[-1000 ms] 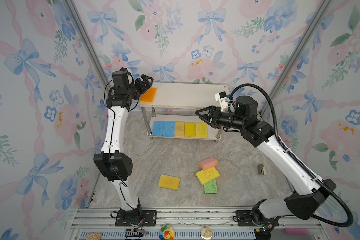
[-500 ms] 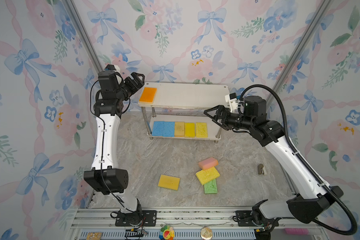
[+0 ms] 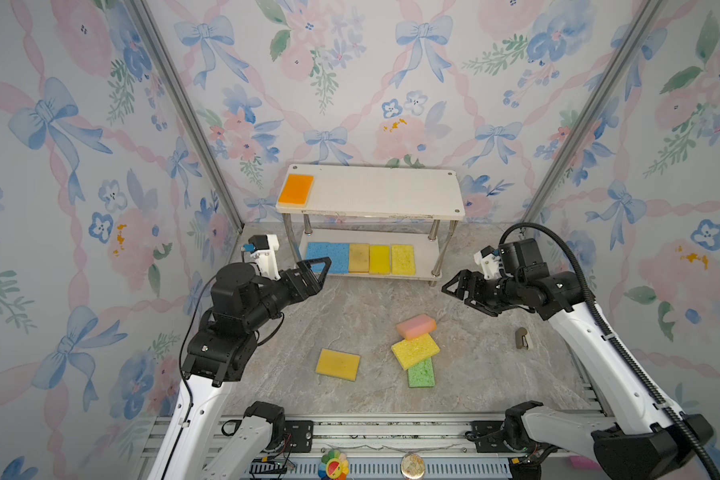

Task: Place and organize the cleaning sponges onto the shelf

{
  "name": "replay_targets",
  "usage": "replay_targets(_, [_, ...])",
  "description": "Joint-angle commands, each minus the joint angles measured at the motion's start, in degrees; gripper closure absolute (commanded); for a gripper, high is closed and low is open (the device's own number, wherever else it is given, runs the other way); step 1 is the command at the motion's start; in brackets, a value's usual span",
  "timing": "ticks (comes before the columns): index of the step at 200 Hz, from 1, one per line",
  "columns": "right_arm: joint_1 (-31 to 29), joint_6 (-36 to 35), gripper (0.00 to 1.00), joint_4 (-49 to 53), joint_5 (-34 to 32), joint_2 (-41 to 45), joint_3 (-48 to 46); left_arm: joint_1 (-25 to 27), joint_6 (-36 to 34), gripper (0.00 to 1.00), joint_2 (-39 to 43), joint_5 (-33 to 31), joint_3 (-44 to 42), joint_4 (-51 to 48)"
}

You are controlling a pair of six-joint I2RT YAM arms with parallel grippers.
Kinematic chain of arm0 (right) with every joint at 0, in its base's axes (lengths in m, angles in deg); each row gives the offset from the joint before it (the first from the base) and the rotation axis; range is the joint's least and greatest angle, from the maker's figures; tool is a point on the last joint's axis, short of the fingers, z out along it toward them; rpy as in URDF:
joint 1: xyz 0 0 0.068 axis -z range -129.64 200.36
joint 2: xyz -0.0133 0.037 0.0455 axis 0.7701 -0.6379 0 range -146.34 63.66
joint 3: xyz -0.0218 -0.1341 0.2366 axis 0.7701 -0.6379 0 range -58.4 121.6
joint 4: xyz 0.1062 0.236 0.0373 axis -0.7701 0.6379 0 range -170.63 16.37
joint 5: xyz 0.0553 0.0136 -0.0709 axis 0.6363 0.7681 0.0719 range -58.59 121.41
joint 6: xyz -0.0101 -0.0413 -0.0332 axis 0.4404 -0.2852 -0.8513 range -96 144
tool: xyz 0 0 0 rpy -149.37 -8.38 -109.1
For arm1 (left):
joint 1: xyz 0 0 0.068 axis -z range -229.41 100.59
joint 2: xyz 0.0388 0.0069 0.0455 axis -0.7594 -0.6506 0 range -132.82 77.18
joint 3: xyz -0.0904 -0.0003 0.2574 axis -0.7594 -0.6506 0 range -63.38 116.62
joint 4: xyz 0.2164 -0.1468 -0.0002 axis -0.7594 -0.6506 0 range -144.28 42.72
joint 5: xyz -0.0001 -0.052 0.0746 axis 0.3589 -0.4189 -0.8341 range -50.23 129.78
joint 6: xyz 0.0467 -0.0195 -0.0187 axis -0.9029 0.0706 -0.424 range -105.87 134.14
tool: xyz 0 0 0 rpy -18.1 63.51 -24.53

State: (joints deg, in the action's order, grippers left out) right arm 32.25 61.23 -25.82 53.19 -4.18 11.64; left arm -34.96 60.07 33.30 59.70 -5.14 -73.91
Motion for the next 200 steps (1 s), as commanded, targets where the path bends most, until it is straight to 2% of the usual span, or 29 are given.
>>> replay_targets(1, [-0.34,8.99,0.19,-4.56,-0.70,1.29,-9.12,2.34,4.30,0.02,0.45,-0.93,-8.93,2.82])
replay_targets(28, [-2.16,17.63,0.20,-14.66,-1.92,-1.57,-15.31,4.89,8.34,0.02,-0.88,-3.27,-17.96,8.92])
replay_targets(59, [-5.16,20.12,0.19,-19.68,-5.04,-7.97,-15.53,5.52,11.90,0.02,-3.18,-2.36,-24.86,14.56])
replay_targets(110, [-5.07,23.74,0.19,-28.78,-6.13,-14.96,-17.39,5.58,9.46,0.02,-7.57,-1.12,-22.60,15.32])
replay_targets(200, [-5.19,24.51,0.24,-30.90,-4.47,-19.15,-19.88,5.56,6.81,0.02,-15.43,-1.20,-16.34,15.40])
